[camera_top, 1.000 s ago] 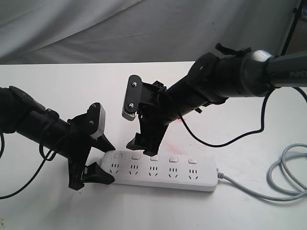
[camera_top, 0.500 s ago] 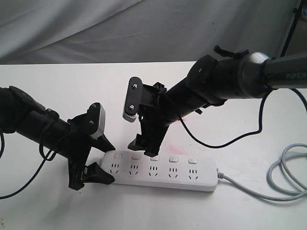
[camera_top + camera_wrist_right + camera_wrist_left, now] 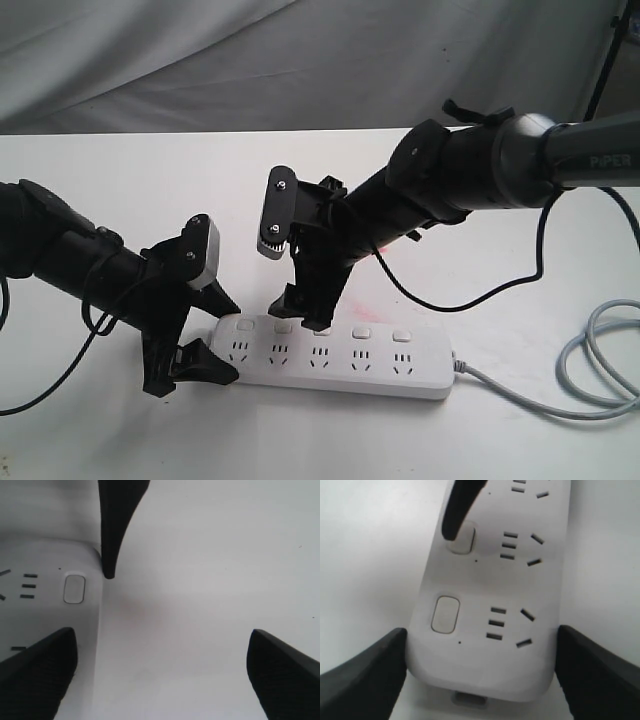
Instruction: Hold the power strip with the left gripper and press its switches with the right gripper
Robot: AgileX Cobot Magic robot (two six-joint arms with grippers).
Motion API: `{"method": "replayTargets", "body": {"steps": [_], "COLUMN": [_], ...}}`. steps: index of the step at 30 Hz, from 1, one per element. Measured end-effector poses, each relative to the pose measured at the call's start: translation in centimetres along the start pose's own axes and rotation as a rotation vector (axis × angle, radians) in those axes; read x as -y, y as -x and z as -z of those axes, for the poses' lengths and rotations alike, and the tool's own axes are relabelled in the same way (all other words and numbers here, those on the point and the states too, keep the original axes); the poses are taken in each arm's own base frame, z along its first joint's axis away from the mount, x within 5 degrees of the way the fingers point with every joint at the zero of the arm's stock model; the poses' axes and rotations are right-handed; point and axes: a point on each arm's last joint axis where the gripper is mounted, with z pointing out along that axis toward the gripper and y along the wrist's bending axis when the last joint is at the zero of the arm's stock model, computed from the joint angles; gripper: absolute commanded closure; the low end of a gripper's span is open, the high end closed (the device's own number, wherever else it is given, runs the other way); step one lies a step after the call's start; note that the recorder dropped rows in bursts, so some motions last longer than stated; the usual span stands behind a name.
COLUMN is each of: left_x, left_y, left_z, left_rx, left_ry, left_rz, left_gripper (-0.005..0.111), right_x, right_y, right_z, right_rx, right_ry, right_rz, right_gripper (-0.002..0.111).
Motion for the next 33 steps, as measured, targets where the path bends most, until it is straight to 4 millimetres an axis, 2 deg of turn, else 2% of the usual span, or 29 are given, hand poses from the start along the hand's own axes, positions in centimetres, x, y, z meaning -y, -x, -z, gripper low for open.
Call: {"method": "replayTargets", "body": {"steps": [8, 33], "left_x": [0.0, 0.0], "left_y": [0.0, 0.0], "left_z": [0.0, 0.0], "left_rx": [0.0, 0.0], "left_ry": [0.0, 0.0], "left_rz": [0.0, 0.0], "left_gripper": [0.107, 0.107], "right_x": [-0.3, -0.3], "right_y": [-0.7, -1.4], "right_z": [-1.0, -1.7], "right_rx": [-0.018, -0.067], "right_ry": [0.025, 0.039], "right_rz": [-0.012, -0.059], "right_gripper": [0.024, 0.024]}}
